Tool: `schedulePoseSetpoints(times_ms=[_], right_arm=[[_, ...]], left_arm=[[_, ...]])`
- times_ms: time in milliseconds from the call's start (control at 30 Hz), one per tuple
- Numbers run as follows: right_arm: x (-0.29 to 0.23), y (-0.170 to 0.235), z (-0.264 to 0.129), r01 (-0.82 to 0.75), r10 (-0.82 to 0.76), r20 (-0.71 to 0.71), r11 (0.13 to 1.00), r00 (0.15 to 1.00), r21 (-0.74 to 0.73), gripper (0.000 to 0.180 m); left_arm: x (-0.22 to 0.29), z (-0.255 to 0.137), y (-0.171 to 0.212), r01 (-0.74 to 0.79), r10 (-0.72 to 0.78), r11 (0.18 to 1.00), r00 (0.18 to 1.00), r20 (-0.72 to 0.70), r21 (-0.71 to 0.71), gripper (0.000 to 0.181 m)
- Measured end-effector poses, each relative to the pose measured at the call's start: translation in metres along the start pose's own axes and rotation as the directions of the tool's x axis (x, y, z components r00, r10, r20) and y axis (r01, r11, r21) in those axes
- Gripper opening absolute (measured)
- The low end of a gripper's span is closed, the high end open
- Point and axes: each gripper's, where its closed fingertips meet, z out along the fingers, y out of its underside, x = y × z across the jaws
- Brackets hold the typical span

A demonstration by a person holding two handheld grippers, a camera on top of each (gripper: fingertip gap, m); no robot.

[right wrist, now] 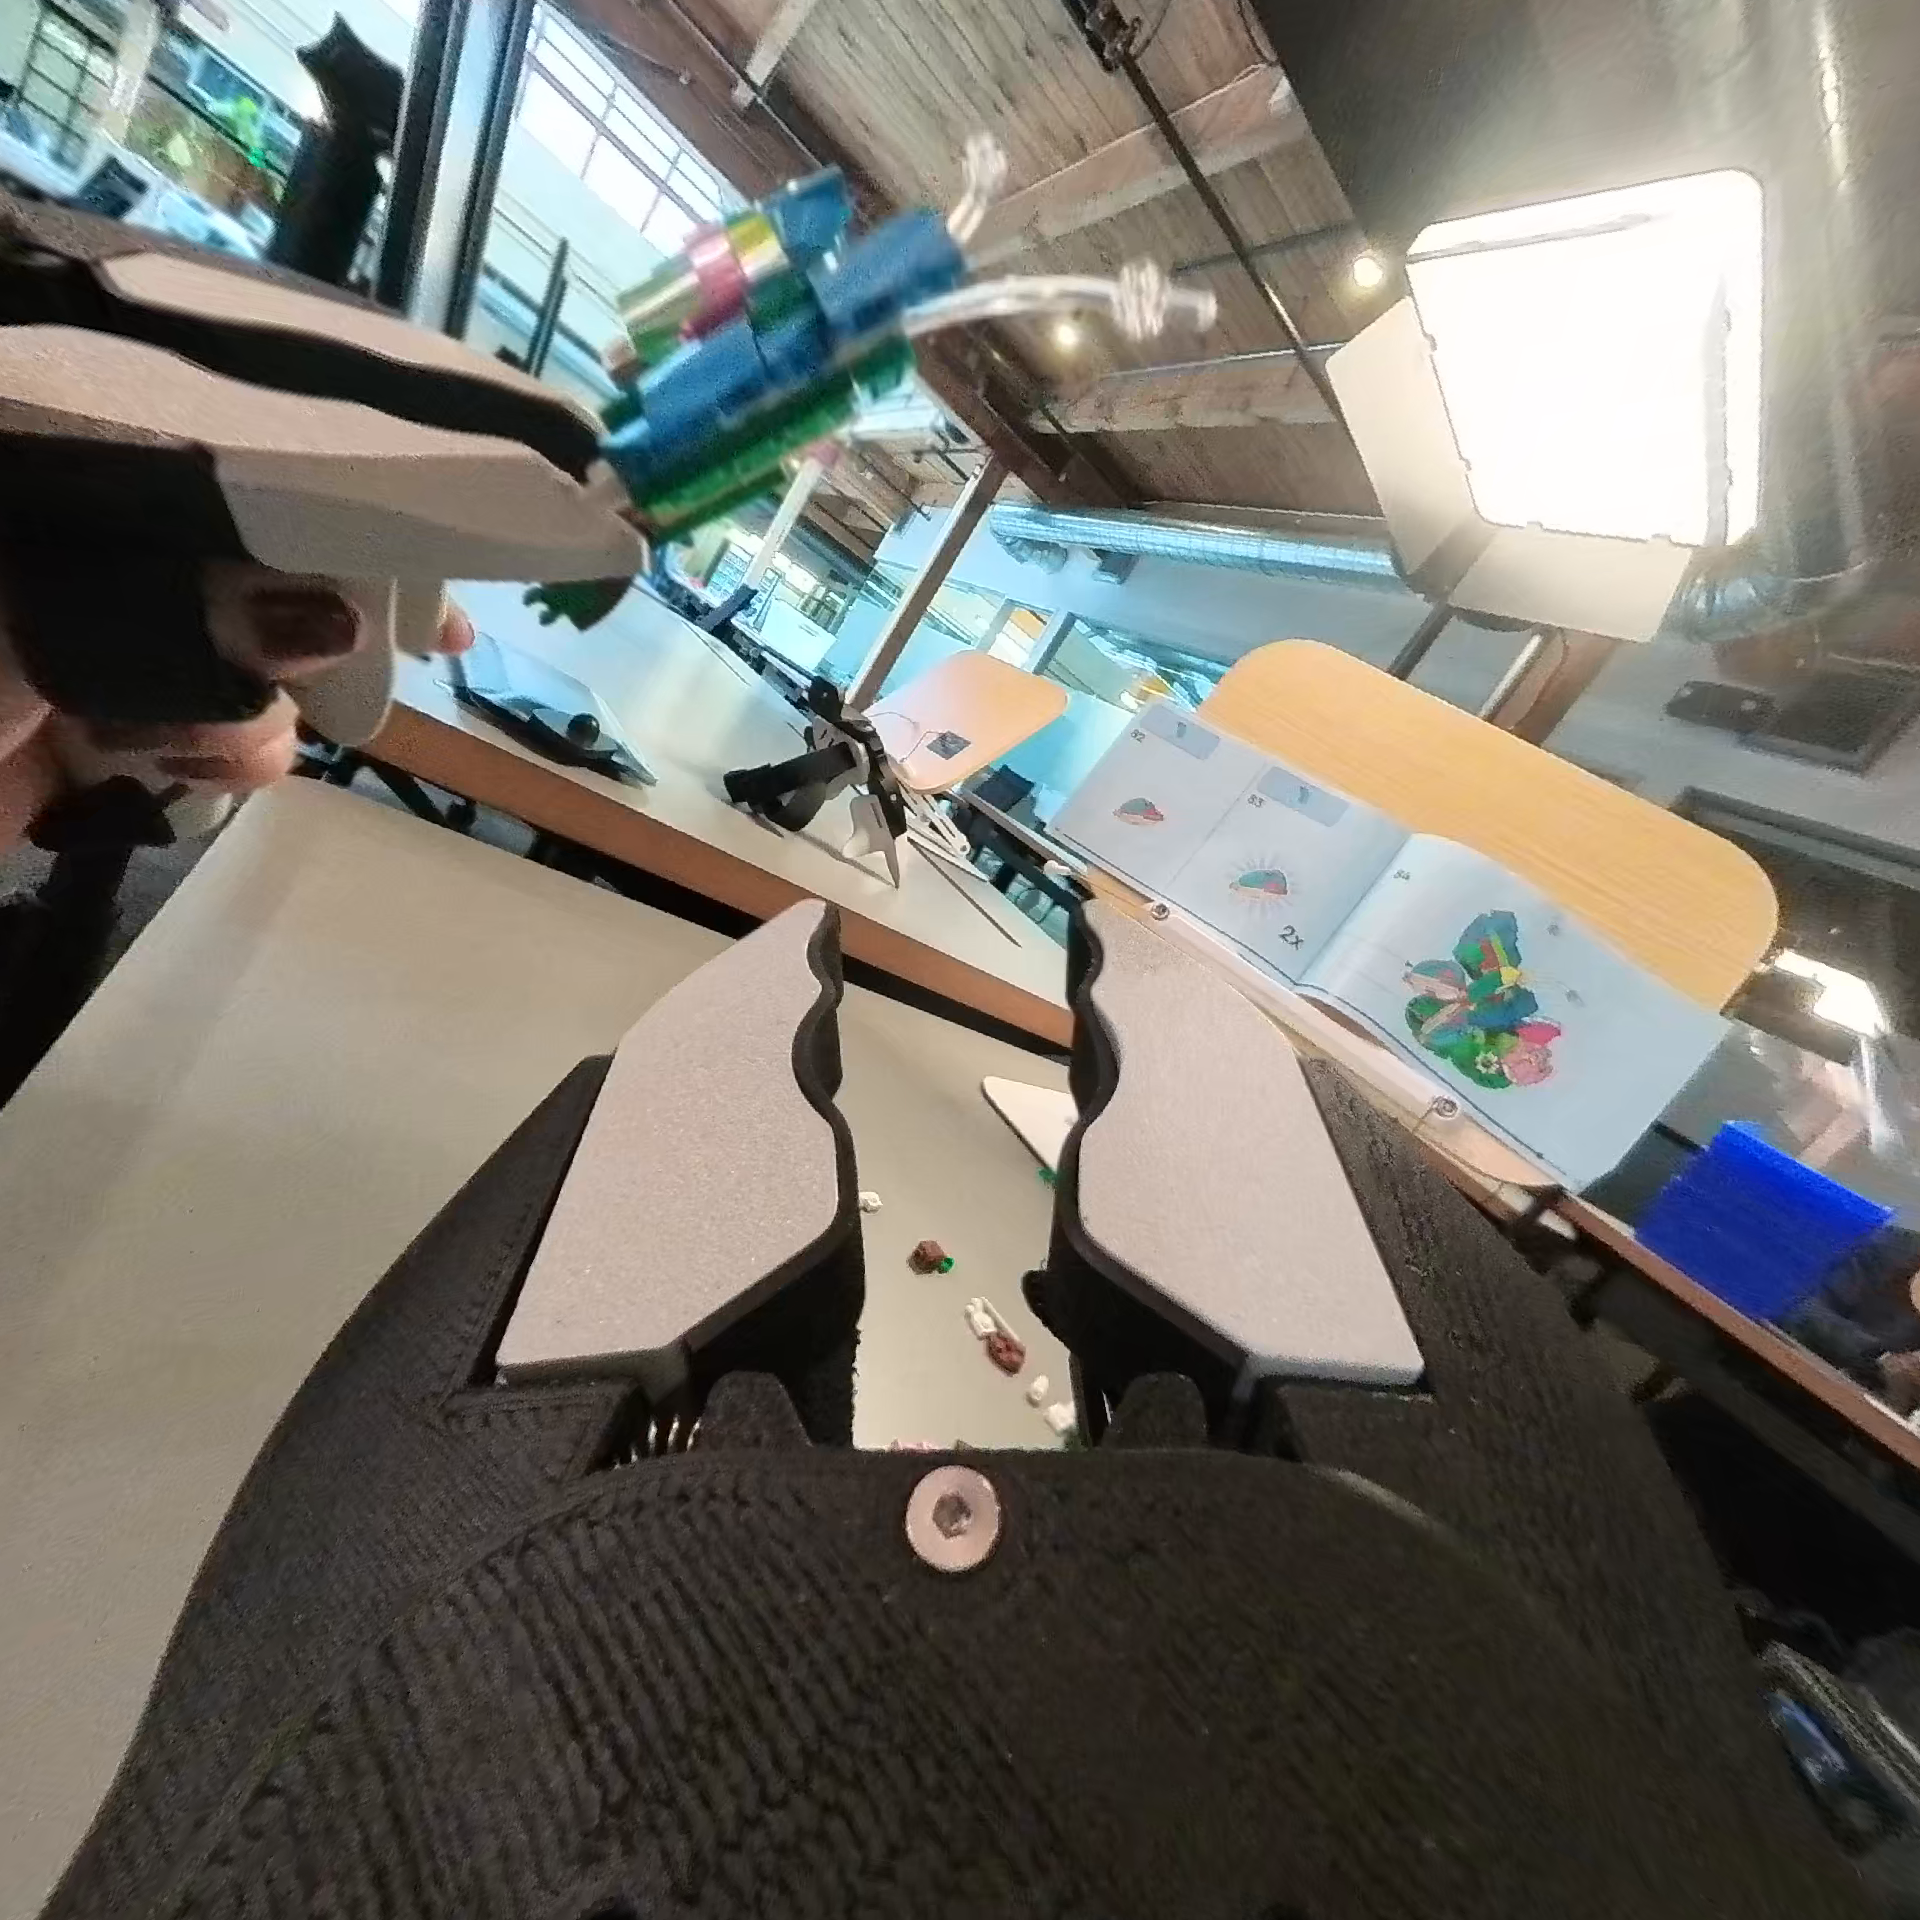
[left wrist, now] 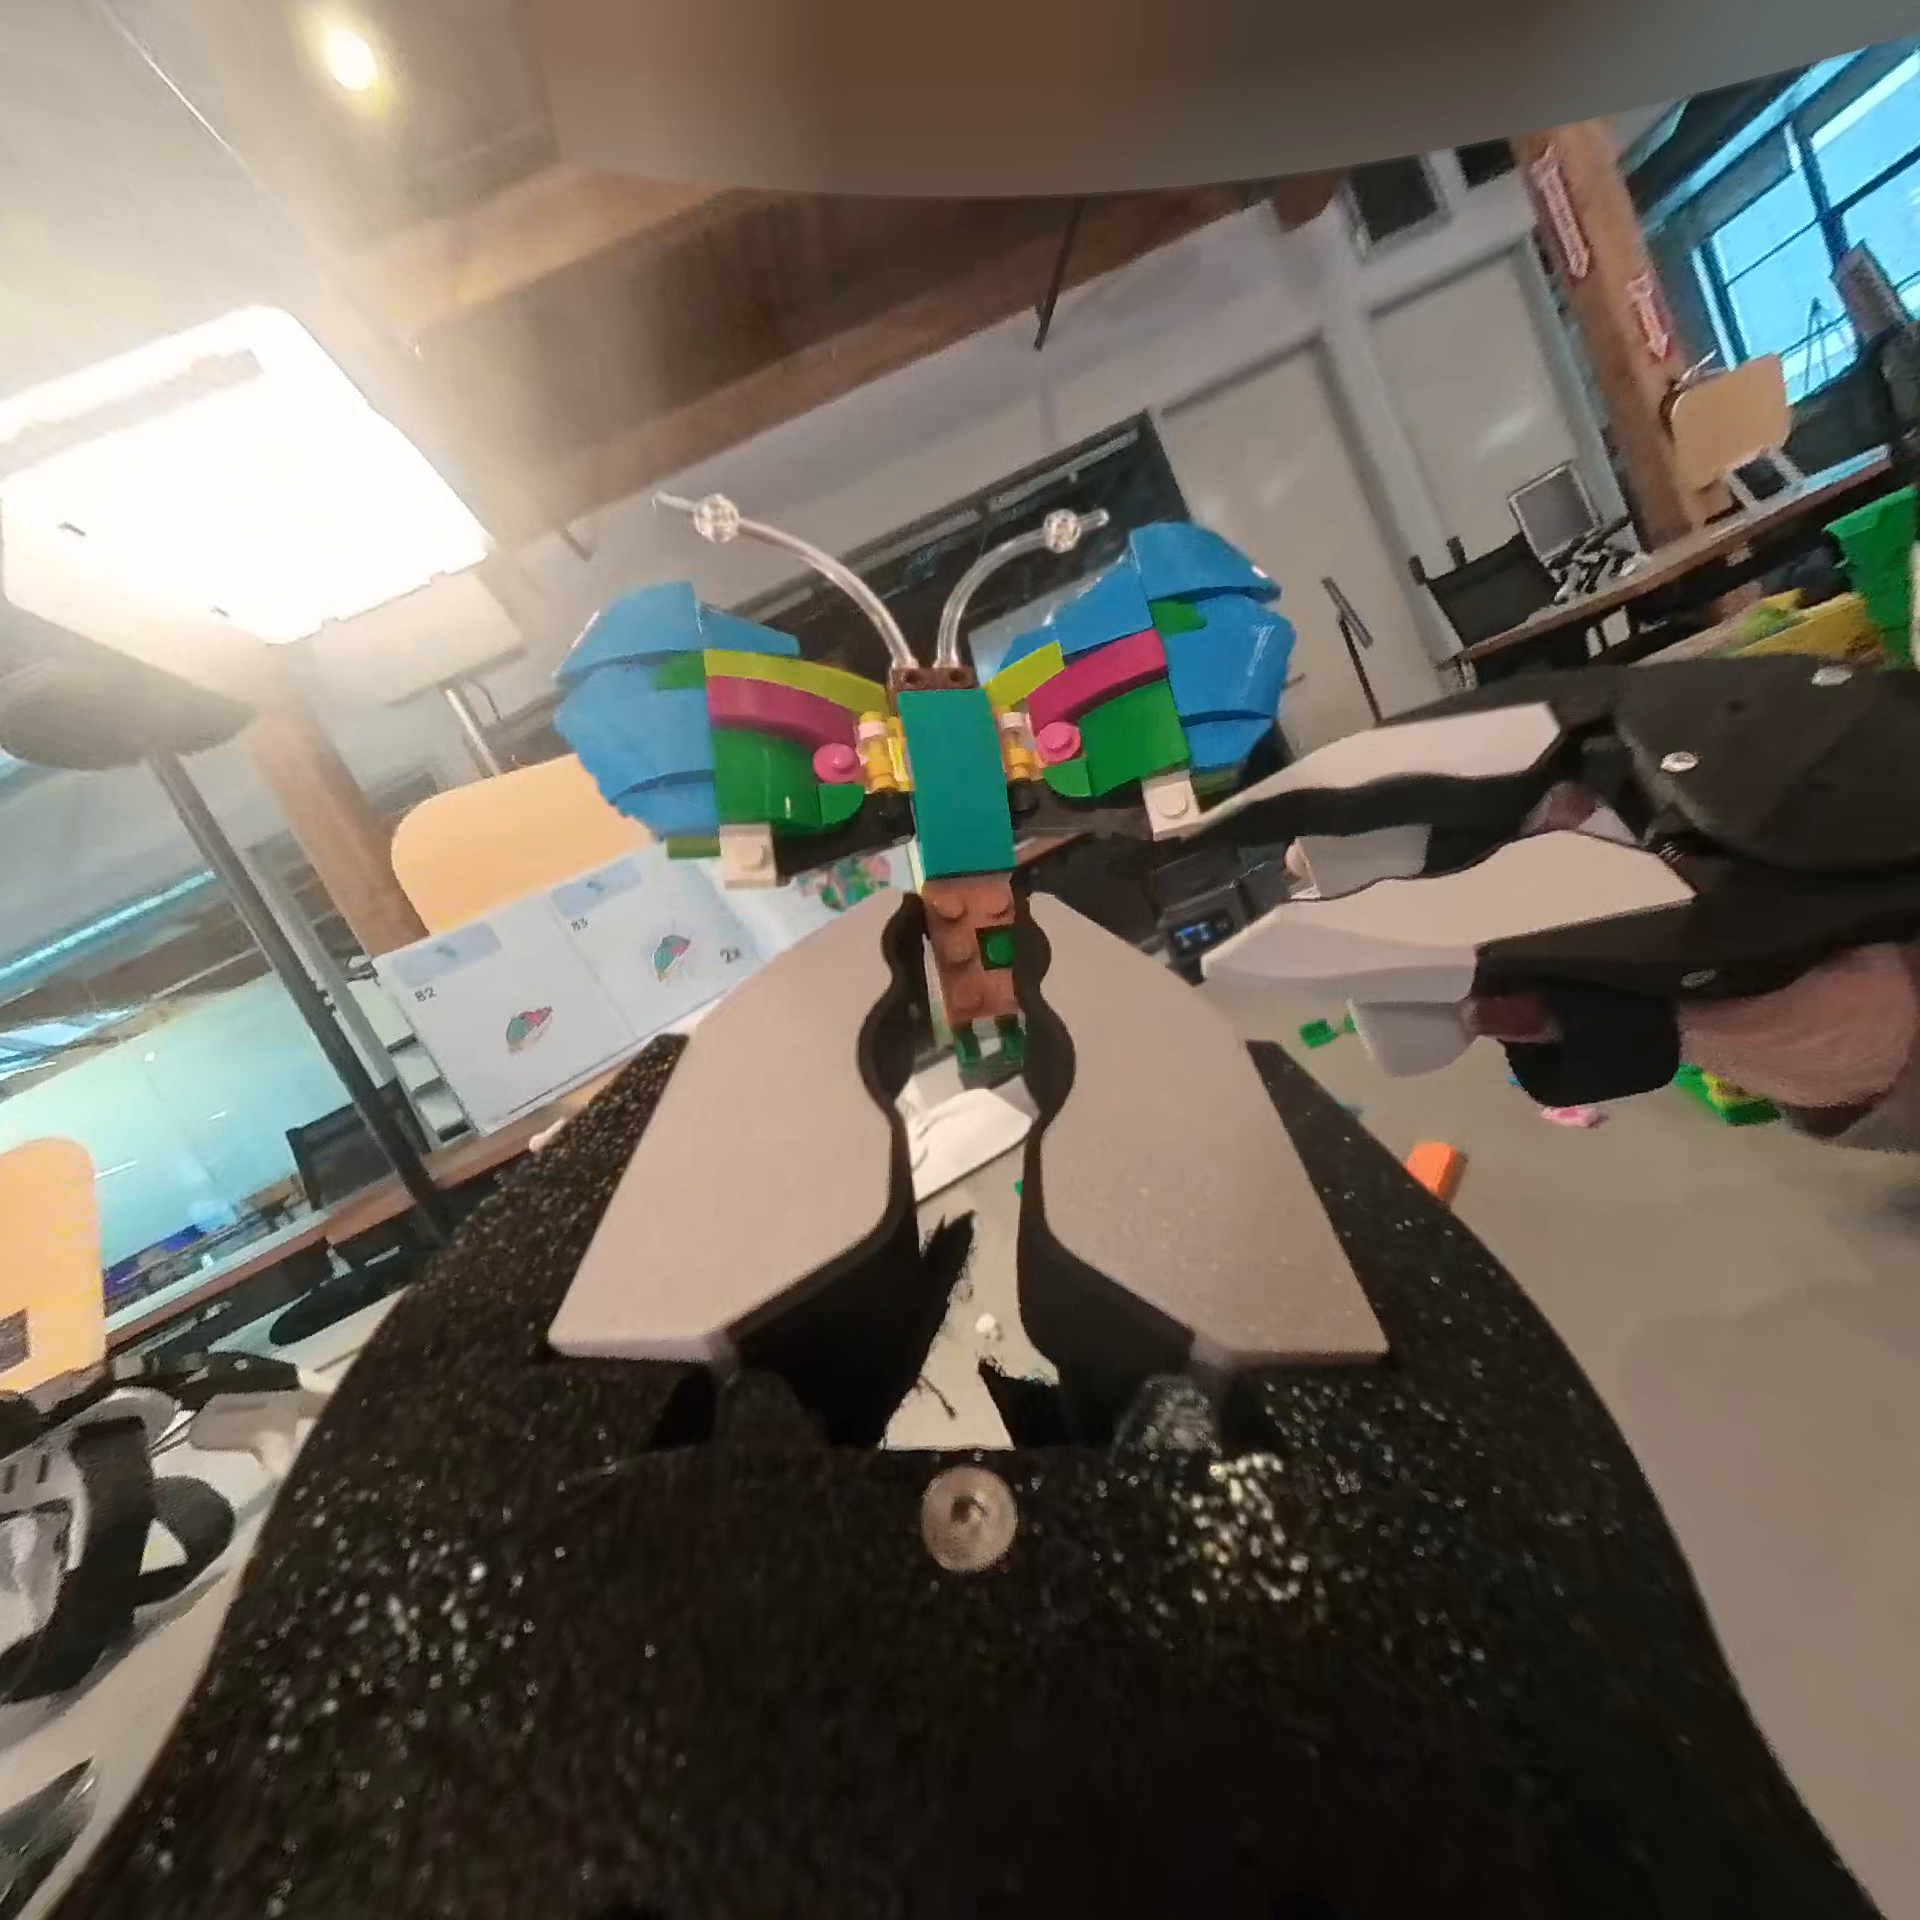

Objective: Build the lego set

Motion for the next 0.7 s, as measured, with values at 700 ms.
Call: schedulePoseSetpoints(times_ms=[700], right_arm=[[-0.006,0.01,0.002,-0.023,0.024,0.035,0.999,0.999,-0.031,0.036]], left_arm=[[0.006,-0.01,-0.044,-0.141,0.133,0.976,0.989,0.059,0.169,0.016]])
